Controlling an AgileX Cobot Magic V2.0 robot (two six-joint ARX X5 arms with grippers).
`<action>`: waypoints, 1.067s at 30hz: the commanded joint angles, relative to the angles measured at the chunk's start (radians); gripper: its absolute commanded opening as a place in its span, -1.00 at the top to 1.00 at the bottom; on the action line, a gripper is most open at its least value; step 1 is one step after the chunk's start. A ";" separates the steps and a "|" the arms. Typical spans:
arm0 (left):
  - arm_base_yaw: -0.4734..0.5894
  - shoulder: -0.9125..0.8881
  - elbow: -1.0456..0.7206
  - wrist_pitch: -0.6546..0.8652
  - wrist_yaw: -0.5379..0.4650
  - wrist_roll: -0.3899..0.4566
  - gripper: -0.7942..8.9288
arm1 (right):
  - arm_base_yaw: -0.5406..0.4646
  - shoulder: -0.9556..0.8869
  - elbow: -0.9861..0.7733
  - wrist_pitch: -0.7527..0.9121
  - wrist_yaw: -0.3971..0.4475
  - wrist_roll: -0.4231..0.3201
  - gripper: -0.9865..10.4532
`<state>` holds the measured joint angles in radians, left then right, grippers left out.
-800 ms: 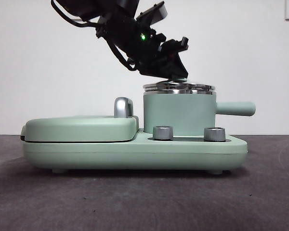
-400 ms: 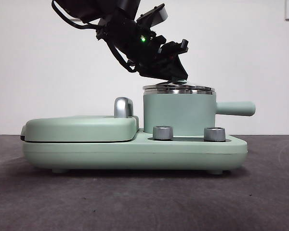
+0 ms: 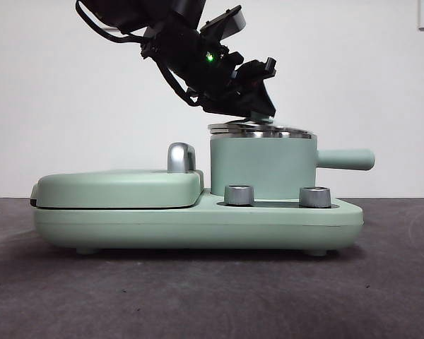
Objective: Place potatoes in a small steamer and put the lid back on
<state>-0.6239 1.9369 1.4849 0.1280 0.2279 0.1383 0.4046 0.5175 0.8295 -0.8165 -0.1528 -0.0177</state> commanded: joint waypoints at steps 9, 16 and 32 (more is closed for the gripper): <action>-0.004 0.010 0.040 0.021 0.013 -0.056 0.26 | 0.005 0.001 0.006 0.006 0.008 0.008 0.30; -0.004 0.011 0.040 -0.010 0.013 -0.056 0.27 | 0.005 0.001 0.006 0.000 0.023 0.010 0.30; -0.002 0.014 0.040 -0.031 0.013 -0.034 0.82 | 0.005 0.001 0.006 0.000 0.031 0.011 0.30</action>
<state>-0.6201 1.9369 1.4971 0.0906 0.2379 0.0937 0.4046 0.5175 0.8295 -0.8219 -0.1265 -0.0174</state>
